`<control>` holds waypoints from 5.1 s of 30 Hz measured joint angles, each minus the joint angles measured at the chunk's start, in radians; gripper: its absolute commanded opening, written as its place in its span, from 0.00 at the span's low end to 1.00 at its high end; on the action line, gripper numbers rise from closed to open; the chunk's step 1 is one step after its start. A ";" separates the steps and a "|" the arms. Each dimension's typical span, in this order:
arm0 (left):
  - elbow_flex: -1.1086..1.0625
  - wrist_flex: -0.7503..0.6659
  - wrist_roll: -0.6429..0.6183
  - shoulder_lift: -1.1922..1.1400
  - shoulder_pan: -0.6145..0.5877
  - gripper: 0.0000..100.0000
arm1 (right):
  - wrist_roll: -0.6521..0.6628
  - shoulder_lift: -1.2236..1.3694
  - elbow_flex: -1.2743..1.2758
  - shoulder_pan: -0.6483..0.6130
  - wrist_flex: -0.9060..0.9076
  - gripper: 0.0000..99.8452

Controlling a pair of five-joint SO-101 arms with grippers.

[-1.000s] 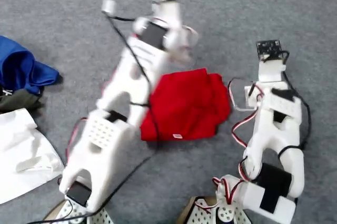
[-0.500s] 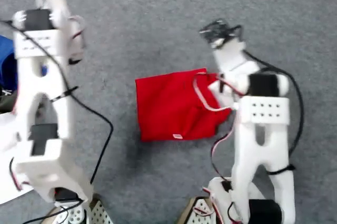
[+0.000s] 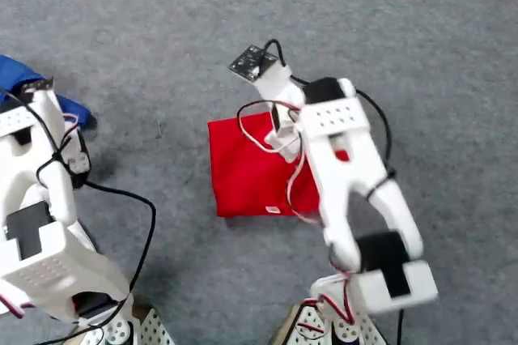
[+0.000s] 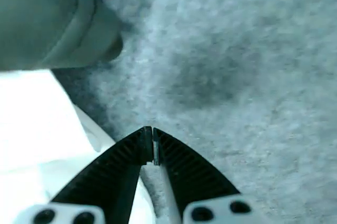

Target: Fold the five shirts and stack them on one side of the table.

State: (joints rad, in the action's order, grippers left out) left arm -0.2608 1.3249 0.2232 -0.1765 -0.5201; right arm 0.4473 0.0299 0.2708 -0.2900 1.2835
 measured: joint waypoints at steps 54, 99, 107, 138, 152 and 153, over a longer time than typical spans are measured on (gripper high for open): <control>0.107 0.021 -0.158 0.000 0.361 0.02 | 0.028 -0.296 0.456 0.222 -0.112 0.00; 0.891 -0.057 -0.387 -0.647 0.839 0.02 | 0.104 -0.417 0.709 0.402 -0.477 0.00; 1.174 0.195 -0.382 -0.663 0.836 0.02 | 0.103 -0.560 0.594 0.480 -0.259 0.00; 0.097 0.041 -0.054 0.334 0.442 0.02 | -0.626 -0.643 0.526 0.370 0.029 0.31; -0.586 -0.394 -0.052 0.446 0.416 0.02 | -0.793 -0.255 0.502 0.281 -0.258 0.31; -0.598 -0.405 -0.052 0.446 0.416 0.02 | -0.793 -0.236 0.502 0.282 -0.275 0.29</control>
State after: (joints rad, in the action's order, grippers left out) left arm -0.8592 0.9198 0.1711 0.2700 -0.1043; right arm -0.3460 -0.2064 0.7725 -0.0077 1.0088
